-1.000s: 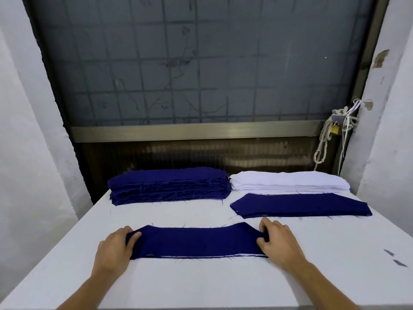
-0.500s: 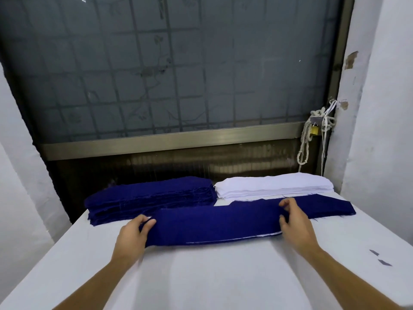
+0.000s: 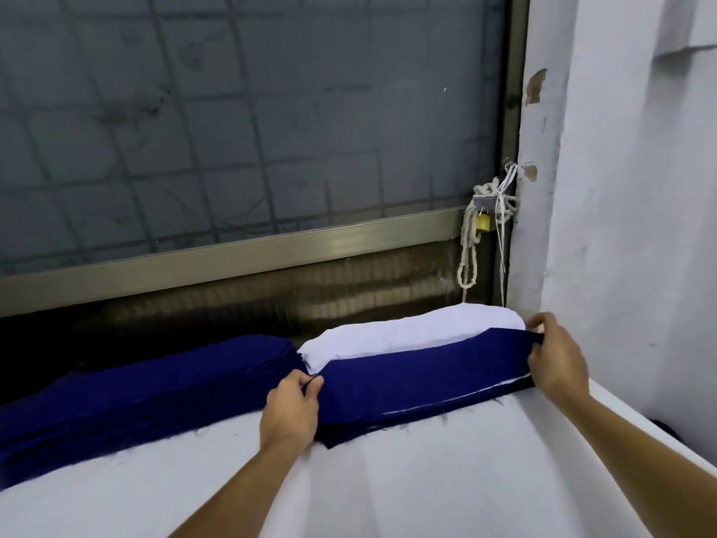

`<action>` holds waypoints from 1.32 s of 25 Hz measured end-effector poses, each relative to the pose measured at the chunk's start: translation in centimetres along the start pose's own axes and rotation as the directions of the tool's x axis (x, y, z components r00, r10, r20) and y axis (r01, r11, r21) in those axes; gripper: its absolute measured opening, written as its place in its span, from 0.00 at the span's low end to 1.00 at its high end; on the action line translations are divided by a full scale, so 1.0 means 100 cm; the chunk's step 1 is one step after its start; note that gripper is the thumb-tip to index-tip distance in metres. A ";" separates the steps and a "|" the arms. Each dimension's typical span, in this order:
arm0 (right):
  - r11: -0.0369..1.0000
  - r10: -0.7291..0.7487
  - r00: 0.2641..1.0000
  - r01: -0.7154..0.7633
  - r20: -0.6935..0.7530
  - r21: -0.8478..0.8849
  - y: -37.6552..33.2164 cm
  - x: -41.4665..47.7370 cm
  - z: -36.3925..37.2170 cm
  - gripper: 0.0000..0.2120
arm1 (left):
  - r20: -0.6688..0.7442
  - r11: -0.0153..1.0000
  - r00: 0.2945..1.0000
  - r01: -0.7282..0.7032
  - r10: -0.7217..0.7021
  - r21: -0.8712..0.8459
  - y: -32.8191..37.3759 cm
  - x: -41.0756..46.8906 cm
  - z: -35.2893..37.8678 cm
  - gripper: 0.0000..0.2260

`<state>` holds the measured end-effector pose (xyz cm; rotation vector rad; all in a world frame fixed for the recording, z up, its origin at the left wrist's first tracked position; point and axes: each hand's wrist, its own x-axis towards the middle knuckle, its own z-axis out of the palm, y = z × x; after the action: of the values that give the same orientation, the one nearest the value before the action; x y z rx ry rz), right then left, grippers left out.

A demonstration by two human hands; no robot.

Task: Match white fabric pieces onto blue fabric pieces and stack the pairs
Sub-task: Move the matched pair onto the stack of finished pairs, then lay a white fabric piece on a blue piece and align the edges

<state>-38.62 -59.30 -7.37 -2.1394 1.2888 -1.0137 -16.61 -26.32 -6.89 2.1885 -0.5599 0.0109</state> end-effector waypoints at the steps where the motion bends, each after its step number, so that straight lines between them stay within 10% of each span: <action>1: 1.000 0.002 1.000 -0.002 0.002 -0.020 0.008 0.005 0.002 0.18 | 0.008 0.999 1.000 0.021 -0.021 0.028 0.000 0.001 0.011 0.11; 24: 0.950 -0.034 0.999 0.026 -0.020 -0.310 0.039 0.006 0.018 0.14 | -0.139 0.999 0.990 -0.029 0.031 0.016 -0.024 -0.002 0.041 0.07; 33: 0.901 -0.375 0.927 0.370 0.022 -0.227 -0.001 -0.035 0.013 0.09 | -0.243 0.979 0.969 -0.003 -0.048 -0.206 -0.024 -0.004 0.034 0.04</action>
<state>-38.56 -56.17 -9.38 -2.6312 1.0674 -1.0801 -16.63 -27.41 -10.88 1.9558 -0.3772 0.2028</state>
